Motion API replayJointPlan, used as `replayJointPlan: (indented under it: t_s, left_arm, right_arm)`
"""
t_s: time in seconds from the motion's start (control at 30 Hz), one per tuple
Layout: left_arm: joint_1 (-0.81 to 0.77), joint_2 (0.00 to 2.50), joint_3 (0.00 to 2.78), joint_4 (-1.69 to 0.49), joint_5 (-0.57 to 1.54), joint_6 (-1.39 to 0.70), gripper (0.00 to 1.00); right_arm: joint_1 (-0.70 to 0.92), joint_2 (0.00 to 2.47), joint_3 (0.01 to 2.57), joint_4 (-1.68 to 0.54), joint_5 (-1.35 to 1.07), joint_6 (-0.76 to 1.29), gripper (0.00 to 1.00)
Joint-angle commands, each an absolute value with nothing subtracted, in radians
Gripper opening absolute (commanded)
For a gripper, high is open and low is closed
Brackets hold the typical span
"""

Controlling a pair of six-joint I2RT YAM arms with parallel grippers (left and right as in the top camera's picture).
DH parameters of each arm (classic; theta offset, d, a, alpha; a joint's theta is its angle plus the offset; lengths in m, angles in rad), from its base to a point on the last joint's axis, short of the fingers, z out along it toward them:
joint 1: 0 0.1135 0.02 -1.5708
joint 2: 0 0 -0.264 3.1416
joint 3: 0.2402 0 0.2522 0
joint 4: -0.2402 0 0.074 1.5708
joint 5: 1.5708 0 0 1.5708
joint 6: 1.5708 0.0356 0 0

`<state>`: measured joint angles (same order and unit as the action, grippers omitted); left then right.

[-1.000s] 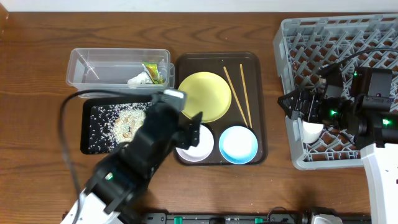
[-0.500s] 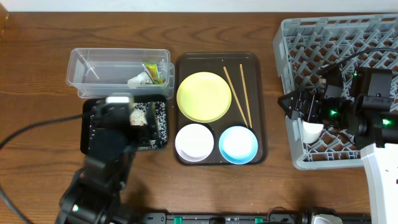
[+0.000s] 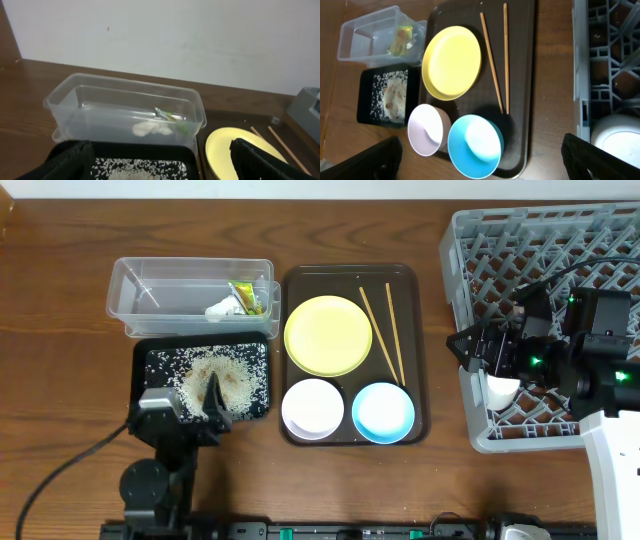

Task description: Sort waste into correct bins and load items into the dishwasher rack

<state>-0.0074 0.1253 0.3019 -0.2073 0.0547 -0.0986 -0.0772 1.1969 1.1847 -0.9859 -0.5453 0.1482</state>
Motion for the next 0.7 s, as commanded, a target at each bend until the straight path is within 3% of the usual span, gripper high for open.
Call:
replayJointPlan:
  t_s: [0.0, 0.37, 0.67]
  left_arm:
    - [0.014, 0.047, 0.233, -0.199, 0.086, -0.079, 0.90]
    - [0.017, 0.002, 0.008, -0.073, 0.086, -0.083, 0.90]
    - [0.017, 0.006, 0.004, -0.062, 0.086, -0.083, 0.91]
  right_arm:
    - [-0.070, 1.197, 1.195, -0.988, -0.550, 0.141, 0.99]
    - [-0.070, 1.197, 1.195, -0.987, -0.550, 0.141, 0.99]
    - [-0.070, 1.197, 1.195, -0.988, -0.550, 0.141, 0.99]
